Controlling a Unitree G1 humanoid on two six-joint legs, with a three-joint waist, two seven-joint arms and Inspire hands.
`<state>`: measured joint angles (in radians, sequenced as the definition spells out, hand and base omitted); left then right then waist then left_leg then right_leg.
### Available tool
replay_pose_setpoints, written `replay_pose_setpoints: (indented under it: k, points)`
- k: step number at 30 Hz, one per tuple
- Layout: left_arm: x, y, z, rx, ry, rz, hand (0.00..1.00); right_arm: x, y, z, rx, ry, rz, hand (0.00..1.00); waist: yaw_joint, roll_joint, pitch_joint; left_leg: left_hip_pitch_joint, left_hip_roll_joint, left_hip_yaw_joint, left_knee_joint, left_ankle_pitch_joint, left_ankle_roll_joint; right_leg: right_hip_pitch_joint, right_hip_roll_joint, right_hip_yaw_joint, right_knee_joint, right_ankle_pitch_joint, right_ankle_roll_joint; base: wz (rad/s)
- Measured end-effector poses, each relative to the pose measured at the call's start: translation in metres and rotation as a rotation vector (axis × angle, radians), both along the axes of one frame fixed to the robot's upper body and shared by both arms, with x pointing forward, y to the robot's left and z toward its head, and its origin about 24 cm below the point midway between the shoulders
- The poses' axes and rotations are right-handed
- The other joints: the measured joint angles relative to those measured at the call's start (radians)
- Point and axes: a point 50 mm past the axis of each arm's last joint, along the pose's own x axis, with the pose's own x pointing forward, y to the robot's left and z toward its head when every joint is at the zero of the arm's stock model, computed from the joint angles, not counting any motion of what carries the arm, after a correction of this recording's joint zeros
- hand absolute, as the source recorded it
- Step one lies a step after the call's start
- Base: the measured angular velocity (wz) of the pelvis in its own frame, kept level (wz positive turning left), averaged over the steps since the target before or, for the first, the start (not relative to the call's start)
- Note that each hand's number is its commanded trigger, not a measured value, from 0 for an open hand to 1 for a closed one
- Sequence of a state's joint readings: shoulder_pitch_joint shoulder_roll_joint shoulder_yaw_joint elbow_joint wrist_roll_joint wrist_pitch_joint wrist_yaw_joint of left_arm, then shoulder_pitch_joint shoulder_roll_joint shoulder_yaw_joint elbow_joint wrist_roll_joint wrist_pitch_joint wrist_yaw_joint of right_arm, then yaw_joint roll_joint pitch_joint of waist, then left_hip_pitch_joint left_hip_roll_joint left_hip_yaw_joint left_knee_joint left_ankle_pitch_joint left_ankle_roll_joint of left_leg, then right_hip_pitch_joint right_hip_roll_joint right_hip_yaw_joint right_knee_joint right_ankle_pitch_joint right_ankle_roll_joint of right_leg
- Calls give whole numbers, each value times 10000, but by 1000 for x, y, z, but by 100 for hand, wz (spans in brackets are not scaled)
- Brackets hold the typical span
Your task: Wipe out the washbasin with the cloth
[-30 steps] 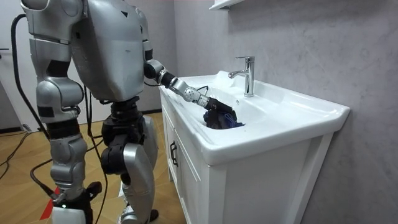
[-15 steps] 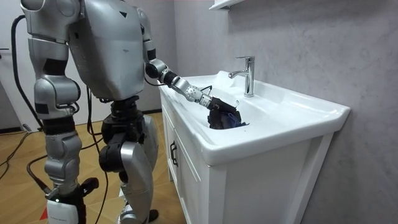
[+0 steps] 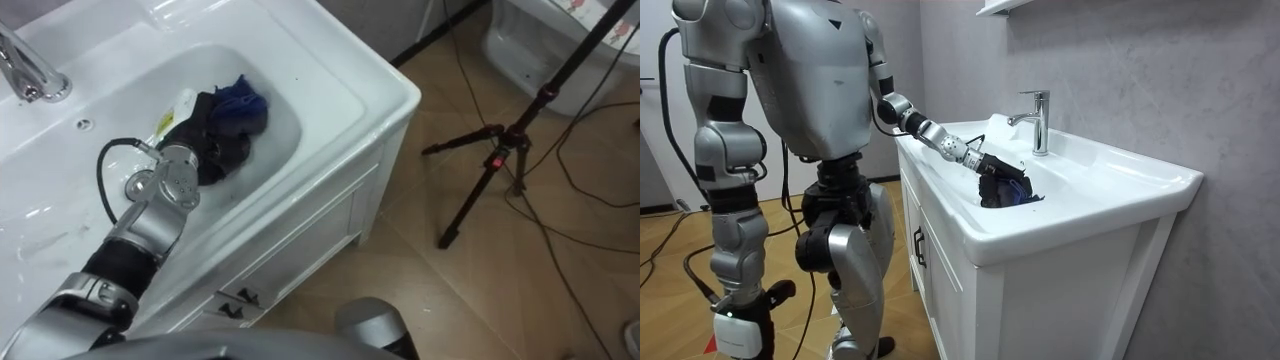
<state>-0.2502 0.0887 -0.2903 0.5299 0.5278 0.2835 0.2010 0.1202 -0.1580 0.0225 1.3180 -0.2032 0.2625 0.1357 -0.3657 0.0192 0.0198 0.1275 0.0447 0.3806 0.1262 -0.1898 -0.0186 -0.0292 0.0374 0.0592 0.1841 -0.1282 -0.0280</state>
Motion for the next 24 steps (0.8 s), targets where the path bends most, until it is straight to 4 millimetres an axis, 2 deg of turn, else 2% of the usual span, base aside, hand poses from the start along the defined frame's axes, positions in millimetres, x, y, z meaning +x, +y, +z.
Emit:
replay_pose_setpoints:
  k: [6,11,16,18,20,24]
  points:
    - [0,0,0,675,-47,-198,100,-4,-3,1,101,137,-64,0,-55,37,-15,57,-40,167,-44,-25,37,35,-5,192,4,73,96,-9]
    - [-6,6,-9,1461,223,-438,100,-10,-3,2,57,370,-193,0,-30,21,-10,229,-43,184,-96,-25,36,192,10,237,-13,76,101,-4]
    - [-17,18,-24,2068,700,-660,100,-3,-3,1,-63,104,-53,0,217,-39,-12,315,-24,170,-108,-26,37,302,14,211,15,49,67,2]
    - [-26,26,-32,2490,978,-624,100,-2,-3,1,-100,30,-177,0,324,-97,-44,388,-14,116,-119,-26,37,356,13,191,55,-4,60,3]
    - [-36,32,-38,2781,1159,-646,100,0,-3,1,-170,-114,-284,0,543,-207,-124,414,-3,-58,-118,-27,38,399,17,92,44,-17,47,13]
    - [-46,43,-44,3105,1310,-513,100,4,-3,1,-382,-371,-401,0,906,-266,-208,415,-3,-362,-143,-57,89,497,39,-156,33,-18,37,20]
